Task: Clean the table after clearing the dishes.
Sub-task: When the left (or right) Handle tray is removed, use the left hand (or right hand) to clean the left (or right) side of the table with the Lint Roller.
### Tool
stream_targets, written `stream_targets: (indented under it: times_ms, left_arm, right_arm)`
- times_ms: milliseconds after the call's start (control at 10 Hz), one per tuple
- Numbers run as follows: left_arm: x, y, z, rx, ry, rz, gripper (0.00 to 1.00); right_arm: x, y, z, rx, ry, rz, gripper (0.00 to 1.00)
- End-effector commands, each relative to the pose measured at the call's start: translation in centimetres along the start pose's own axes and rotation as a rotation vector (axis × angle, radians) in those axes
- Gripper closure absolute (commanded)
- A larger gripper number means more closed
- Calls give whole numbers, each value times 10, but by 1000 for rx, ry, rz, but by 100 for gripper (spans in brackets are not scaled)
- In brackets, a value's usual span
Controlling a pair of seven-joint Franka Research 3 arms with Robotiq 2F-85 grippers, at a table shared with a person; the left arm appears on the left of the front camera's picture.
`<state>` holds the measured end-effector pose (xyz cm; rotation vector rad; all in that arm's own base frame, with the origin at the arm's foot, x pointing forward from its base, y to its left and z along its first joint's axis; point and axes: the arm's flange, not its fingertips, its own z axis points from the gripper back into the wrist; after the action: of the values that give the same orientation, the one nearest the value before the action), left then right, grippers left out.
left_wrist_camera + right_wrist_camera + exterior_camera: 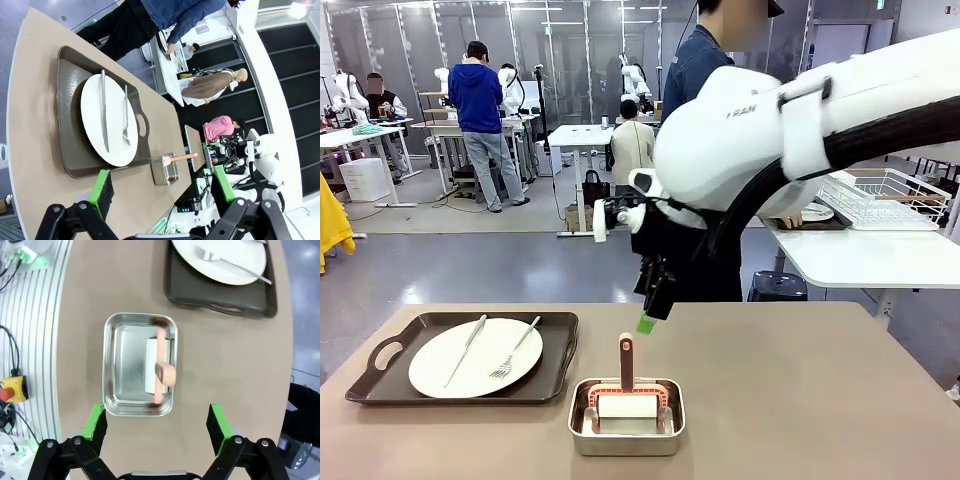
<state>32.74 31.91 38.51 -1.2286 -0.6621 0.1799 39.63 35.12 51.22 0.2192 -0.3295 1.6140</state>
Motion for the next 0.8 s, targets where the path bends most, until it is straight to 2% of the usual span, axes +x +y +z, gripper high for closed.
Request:
stream_targets:
  times_ms: [0, 200, 300, 500, 600, 700]
  left_arm:
    - [-2, -1, 3, 0, 9, -13, 0]
    - [-2, -1, 3, 0, 9, -13, 0]
    - [-2, -1, 3, 0, 9, -13, 0]
    - [-2, -1, 3, 0, 9, -13, 0]
    - [-2, -1, 3, 0, 9, -13, 0]
    - [-2, -1, 3, 0, 9, -13, 0]
  right_arm:
    - [19, 3, -14, 31, 54, 49, 0]
    - [34, 18, -38, 45, 106, 80, 0]
    - [36, 19, -45, -30, 90, 97, 0]
    - [34, 4, -35, -147, 31, 61, 0]
    - [35, 15, -42, -6, 61, 109, 0]
    - [35, 15, -42, -6, 61, 109, 0]
